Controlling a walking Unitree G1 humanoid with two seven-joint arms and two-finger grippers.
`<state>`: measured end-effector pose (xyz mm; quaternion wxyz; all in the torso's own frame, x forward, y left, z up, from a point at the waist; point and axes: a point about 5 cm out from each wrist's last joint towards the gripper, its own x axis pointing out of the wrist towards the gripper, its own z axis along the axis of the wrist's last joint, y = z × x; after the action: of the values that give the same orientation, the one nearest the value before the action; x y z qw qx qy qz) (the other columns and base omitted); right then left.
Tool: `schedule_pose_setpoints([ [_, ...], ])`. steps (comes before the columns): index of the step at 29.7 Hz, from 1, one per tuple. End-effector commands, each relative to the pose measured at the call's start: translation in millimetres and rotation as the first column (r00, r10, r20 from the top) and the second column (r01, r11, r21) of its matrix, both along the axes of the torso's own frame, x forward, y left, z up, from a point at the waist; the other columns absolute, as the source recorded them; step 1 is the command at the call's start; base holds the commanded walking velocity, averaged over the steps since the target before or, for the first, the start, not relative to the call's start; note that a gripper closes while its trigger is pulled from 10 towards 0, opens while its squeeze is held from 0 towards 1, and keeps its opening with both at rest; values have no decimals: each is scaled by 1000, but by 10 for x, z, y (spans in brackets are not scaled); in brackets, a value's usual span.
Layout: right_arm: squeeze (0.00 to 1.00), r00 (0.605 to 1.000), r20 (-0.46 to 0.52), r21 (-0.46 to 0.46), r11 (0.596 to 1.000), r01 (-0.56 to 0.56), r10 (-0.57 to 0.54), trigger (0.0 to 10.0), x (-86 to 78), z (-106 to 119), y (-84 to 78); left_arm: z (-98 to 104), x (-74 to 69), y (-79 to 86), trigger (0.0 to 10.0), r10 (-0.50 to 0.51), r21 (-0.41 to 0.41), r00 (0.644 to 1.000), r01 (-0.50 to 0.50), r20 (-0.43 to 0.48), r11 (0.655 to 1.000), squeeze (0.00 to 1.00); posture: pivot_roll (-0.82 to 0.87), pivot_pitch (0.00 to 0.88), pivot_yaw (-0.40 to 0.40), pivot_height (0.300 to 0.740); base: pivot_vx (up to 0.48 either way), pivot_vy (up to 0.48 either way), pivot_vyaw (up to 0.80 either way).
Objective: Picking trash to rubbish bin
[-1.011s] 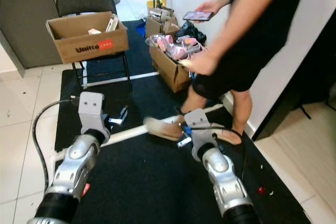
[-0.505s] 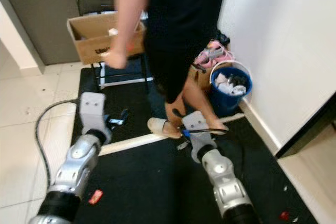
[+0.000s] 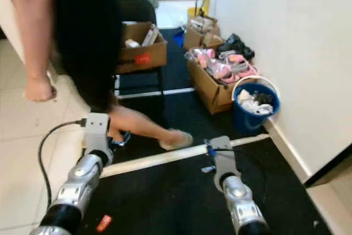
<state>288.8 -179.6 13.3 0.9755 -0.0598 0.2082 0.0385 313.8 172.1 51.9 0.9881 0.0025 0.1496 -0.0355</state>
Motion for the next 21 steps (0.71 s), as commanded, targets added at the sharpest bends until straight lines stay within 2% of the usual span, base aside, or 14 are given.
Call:
schedule_pose_setpoints([
  [1,0,998,-54,18,1000,11,-10,10000,-73,-129,35,-128,-58,63,10000,22,4,999,-22,-44,1000,0,-66,72,-9,740,307,0,0],
  [2,0,998,-54,18,1000,11,-10,10000,-73,-129,35,-128,-58,63,10000,22,4,999,-22,-44,1000,0,-66,72,-9,740,307,0,0],
  [4,0,993,-110,32,998,52,-48,10000,-186,-281,-11,-389,-210,102,10000,17,26,990,-13,-143,1000,0,-72,73,0,740,304,0,0],
  [5,0,992,-106,44,996,71,-66,10000,-197,-290,-22,-443,-253,99,10000,8,29,987,-3,-163,1000,0,-76,74,3,740,300,0,0],
  [9,0,989,-94,98,987,125,-116,10000,-204,-299,-41,-528,-319,97,10000,-12,22,981,16,-192,1000,0,-82,76,8,740,298,0,0],
  [12,0,982,-97,123,977,173,-162,10000,-217,-316,-76,-555,-337,110,10000,10,-5,979,-11,-204,1000,0,-74,77,7,740,296,0,0],
  [15,0,981,-113,124,977,172,-158,10000,-234,-344,-67,-589,-354,153,10000,44,-14,972,-49,-229,999,0,-73,78,5,740,299,0,0],
  [21,0,980,-129,115,979,166,-151,10000,-262,-383,-47,-620,-372,164,10000,45,2,971,-46,-233,999,0,-75,79,6,740,299,0,0],
])
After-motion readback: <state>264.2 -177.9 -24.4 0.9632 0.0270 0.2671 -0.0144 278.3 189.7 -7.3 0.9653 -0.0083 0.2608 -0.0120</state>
